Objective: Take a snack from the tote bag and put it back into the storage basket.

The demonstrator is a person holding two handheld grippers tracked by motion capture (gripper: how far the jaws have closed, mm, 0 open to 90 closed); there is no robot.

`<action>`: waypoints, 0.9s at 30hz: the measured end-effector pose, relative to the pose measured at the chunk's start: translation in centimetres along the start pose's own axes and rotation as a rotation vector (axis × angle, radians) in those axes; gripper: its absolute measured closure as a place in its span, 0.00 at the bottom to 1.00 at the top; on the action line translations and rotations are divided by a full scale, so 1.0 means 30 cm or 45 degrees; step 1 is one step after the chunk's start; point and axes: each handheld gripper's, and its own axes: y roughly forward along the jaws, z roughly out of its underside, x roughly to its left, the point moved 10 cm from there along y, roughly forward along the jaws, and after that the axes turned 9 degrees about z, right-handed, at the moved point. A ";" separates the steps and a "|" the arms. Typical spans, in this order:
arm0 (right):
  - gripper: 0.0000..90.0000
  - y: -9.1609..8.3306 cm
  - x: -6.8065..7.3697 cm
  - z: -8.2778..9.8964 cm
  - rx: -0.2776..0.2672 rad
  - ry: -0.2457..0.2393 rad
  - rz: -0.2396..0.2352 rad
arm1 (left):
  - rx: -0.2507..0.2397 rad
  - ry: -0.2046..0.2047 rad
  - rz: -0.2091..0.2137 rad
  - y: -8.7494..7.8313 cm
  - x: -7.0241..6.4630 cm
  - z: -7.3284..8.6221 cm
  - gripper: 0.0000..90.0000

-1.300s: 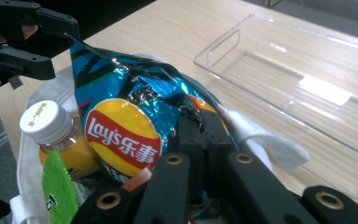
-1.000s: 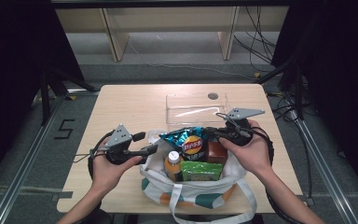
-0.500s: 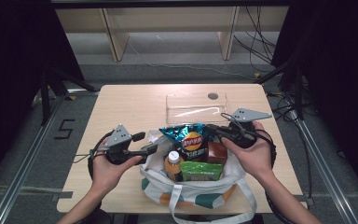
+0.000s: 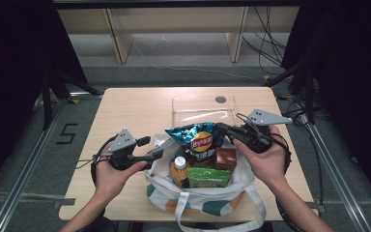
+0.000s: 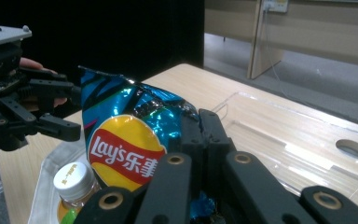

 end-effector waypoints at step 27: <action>1.00 -0.051 -0.023 -0.104 -0.168 0.036 0.031 | -0.011 -0.003 -0.001 0.000 0.004 0.000 0.33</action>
